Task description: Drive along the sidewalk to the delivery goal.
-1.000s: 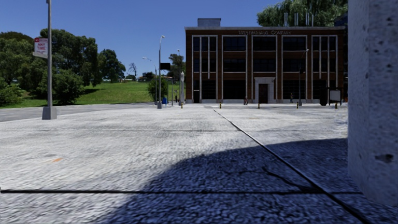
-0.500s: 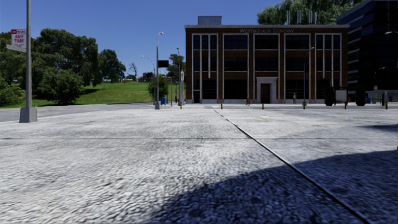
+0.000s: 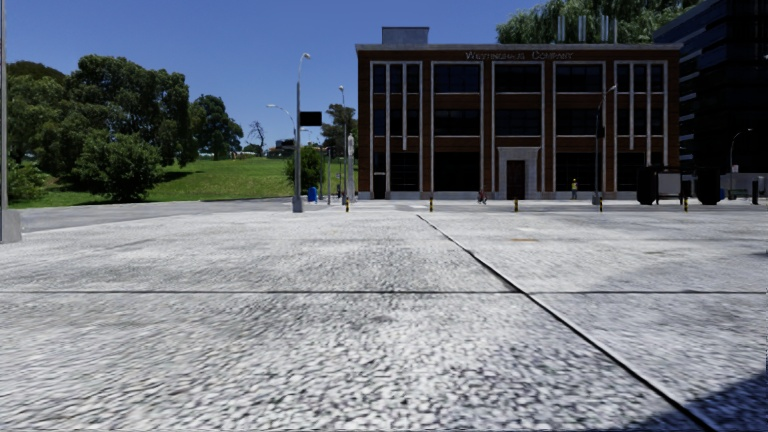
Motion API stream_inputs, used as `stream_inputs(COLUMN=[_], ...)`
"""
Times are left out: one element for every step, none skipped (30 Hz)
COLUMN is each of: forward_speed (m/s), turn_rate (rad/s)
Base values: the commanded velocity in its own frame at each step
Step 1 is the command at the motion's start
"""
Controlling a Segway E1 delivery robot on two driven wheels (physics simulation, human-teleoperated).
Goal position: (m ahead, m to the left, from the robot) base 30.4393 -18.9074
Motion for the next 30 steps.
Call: stream_inputs(forward_speed=[2.00,2.00,2.00,2.00,2.00,2.00,2.00,2.00,2.00,2.00,2.00,2.00,2.00,2.00,2.00,2.00,2.00,2.00,2.00,2.00,2.00,2.00,2.00,2.00,2.00,2.00,2.00,2.00,2.00,2.00], turn_rate=[0.00,0.00,0.00,0.00,0.00,0.00,0.00,0.00,0.00,0.00,0.00,0.00,0.00,0.00,0.00,0.00,0.00,0.00,0.00,0.00,0.00,0.00,0.00,0.00,0.00,0.00,0.00,0.00,0.00,0.05])
